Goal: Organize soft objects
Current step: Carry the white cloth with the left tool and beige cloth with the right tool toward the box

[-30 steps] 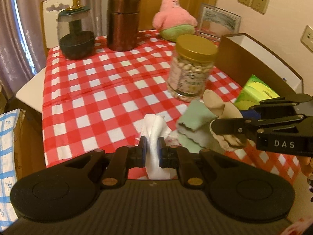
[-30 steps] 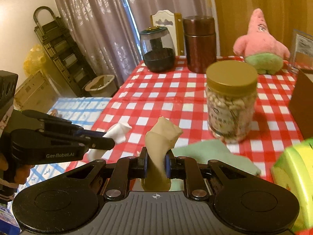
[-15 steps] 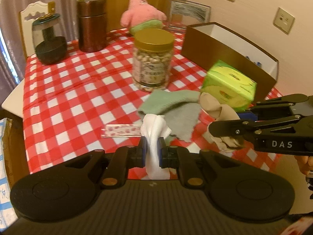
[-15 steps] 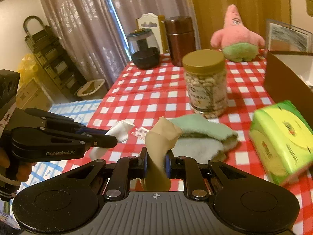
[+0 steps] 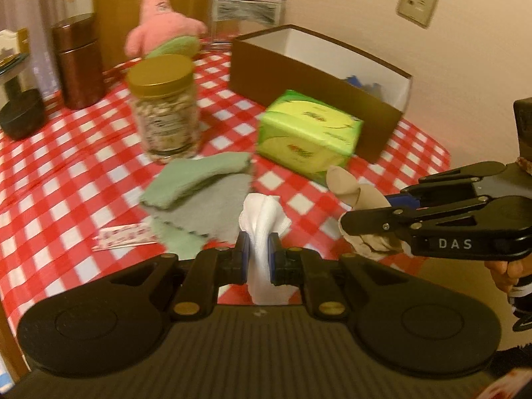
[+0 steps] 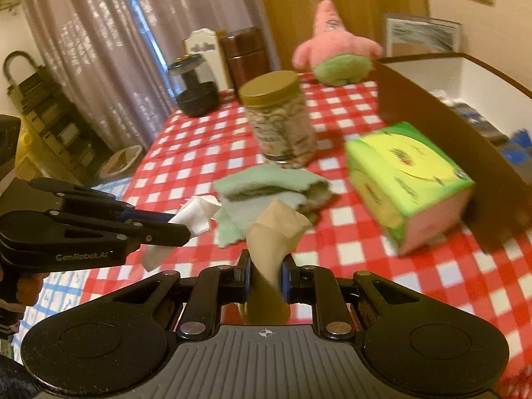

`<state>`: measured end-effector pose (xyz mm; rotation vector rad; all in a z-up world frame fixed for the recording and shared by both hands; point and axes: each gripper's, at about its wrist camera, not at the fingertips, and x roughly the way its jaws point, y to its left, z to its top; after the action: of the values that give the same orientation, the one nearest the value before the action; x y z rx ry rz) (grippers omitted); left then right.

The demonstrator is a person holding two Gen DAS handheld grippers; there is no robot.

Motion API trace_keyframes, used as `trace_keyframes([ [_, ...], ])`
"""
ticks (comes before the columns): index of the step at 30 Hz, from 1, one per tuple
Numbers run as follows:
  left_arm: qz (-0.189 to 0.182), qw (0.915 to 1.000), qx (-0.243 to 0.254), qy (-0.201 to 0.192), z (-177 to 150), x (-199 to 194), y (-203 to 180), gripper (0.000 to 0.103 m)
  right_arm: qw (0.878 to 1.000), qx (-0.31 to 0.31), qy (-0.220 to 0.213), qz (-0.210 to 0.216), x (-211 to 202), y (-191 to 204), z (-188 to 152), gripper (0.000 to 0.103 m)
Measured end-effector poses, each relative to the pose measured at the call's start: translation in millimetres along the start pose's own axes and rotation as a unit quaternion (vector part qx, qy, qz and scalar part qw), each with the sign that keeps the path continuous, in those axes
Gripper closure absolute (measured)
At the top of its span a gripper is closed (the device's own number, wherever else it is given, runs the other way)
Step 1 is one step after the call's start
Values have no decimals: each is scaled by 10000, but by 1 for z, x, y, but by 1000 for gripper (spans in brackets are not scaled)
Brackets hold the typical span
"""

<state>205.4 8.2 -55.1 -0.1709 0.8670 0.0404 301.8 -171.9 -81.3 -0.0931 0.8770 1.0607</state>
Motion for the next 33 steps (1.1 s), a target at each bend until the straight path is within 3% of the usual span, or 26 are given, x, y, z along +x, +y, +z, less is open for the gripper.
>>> trace_keyframes([
  [18,-762,9937,804,166,34,42,-93,93,9946,667,-42,-794,-65,-76,-28,85],
  [33,-1021,9887,1095,-120,93,82,-158,92,9863,838,-362,-1376,-112,-157,-8,85],
])
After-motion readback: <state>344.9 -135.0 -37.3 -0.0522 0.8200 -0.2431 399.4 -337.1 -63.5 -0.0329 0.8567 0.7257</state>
